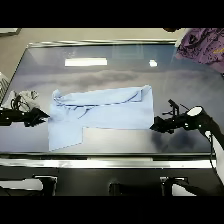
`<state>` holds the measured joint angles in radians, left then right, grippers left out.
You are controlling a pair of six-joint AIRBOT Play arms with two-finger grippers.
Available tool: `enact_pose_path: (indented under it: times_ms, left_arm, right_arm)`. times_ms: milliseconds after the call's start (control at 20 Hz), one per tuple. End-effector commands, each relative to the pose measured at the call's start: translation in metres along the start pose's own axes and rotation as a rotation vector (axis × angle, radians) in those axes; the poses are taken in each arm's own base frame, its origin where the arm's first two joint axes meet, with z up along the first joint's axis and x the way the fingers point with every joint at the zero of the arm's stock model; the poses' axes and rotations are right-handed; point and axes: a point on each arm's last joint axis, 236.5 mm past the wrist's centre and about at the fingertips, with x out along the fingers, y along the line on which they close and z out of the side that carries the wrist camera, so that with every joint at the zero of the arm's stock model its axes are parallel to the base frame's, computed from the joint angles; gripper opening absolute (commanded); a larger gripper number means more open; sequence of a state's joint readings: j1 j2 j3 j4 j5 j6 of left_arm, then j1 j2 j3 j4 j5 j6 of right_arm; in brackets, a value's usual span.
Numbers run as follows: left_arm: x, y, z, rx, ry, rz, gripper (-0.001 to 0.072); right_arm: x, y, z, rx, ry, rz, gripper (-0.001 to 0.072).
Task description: Fold the clothes and pants, and hang the long-sleeved shirts on hangers.
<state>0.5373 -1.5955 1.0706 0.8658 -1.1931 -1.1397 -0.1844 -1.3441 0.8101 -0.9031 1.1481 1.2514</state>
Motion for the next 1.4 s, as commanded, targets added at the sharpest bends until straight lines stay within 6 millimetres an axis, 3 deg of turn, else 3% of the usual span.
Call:
enact_pose_path:
  times_ms: [0,200,450,650,800,950,1100,1250,1350]
  left_arm:
    - [0.014,-0.004,0.003,0.015,-0.01,-0.006,0.0511]
    - [0.021,-0.005,0.002,0.014,0.003,-0.003,0.049]
    - [0.028,-0.018,-0.015,0.039,0.078,-0.042,0.0022]
    - [0.014,-0.045,-0.009,0.106,0.064,-0.071,0.0018]
    - [-0.014,-0.091,0.019,0.189,-0.036,-0.064,0.0017]
    - [-0.073,-0.172,0.066,0.325,-0.228,-0.063,0.0017]
    - [-0.169,-0.257,0.1,0.492,-0.484,0.02,0.0017]
    - [-0.286,-0.329,0.093,0.593,-0.79,0.093,0.0018]
    - [-0.353,-0.352,0.062,0.596,-0.965,0.11,0.0017]
  right_arm:
    - [-0.003,0.001,-0.001,0.0,-0.004,-0.008,0.0038]
    - [-0.004,0.0,-0.001,-0.005,-0.005,-0.015,0.0038]
    - [-0.008,0.002,0.002,-0.007,-0.023,-0.016,0.0038]
    - [-0.027,0.015,0.026,-0.052,-0.088,-0.015,0.0037]
    - [-0.061,0.04,0.065,-0.126,-0.199,-0.012,0.0037]
    - [-0.124,0.082,0.115,-0.241,-0.378,-0.009,0.0037]
    - [-0.228,0.149,0.156,-0.409,-0.633,-0.028,0.0036]
    - [-0.342,0.21,0.15,-0.525,-0.874,-0.085,0.0036]
    - [-0.406,0.238,0.12,-0.596,-1.012,-0.155,0.0036]
